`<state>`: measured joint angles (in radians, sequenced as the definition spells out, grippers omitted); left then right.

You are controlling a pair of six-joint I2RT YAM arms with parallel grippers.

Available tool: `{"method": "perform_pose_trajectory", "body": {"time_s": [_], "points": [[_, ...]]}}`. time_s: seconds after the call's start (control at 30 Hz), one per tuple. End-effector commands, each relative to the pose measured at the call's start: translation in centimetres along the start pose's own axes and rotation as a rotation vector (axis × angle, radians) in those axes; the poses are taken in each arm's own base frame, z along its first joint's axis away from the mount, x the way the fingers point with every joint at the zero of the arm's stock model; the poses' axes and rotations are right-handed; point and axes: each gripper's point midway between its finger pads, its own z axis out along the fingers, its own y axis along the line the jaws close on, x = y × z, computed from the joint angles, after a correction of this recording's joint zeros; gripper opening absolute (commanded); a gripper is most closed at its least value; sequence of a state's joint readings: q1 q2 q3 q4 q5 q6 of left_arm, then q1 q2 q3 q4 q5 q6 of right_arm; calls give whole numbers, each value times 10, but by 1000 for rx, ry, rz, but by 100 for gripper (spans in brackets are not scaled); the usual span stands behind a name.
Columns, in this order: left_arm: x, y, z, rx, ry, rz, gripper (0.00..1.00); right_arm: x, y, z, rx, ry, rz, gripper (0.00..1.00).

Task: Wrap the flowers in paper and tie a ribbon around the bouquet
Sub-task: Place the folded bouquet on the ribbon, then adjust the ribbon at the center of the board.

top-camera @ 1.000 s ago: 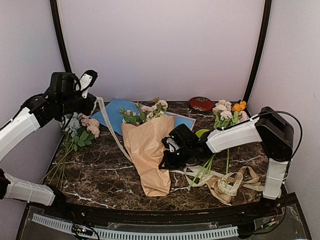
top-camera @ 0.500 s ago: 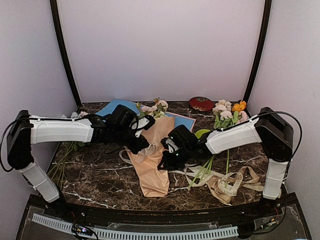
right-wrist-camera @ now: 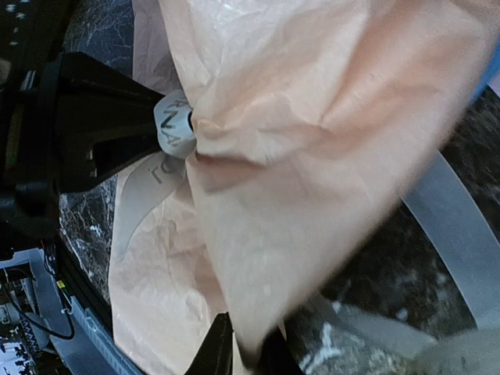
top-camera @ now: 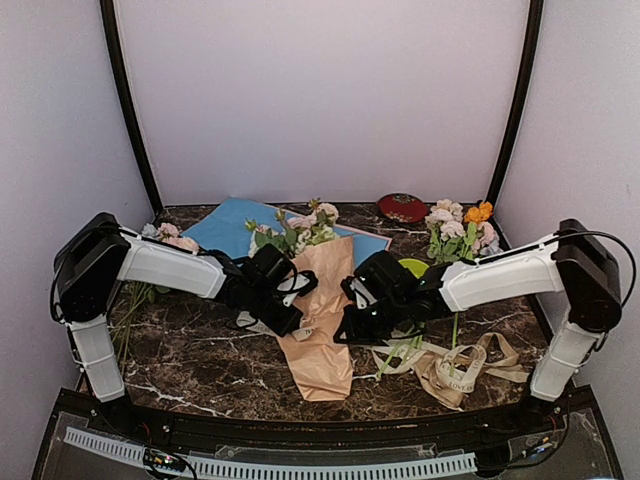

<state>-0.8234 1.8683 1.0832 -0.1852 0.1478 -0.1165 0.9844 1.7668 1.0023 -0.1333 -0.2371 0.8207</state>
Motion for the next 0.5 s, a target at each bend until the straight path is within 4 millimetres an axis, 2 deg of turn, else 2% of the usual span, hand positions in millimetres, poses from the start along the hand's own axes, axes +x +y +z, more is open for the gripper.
{"method": "perform_pose_trajectory", "body": {"time_s": [0.0,0.03,0.13,0.2,0.27,0.37,0.47], "points": [[33,8,6,-40,93,-14,0,9,-23,-40,93,-30,16,15],[35,9,7,-44,96,-14,0,6,-26,-53,97,-53,22,18],[39,12,10,-51,107,-10,0,-2,-36,-74,115,-91,32,26],[43,15,11,-68,120,-4,0,-9,-52,-85,172,-120,47,29],[44,18,10,-86,125,5,0,-19,-78,-93,259,-169,69,29],[46,20,9,-97,129,12,0,-22,-120,-90,376,-162,109,28],[47,22,8,-109,134,16,0,-18,-150,-82,478,-121,116,26]]}}
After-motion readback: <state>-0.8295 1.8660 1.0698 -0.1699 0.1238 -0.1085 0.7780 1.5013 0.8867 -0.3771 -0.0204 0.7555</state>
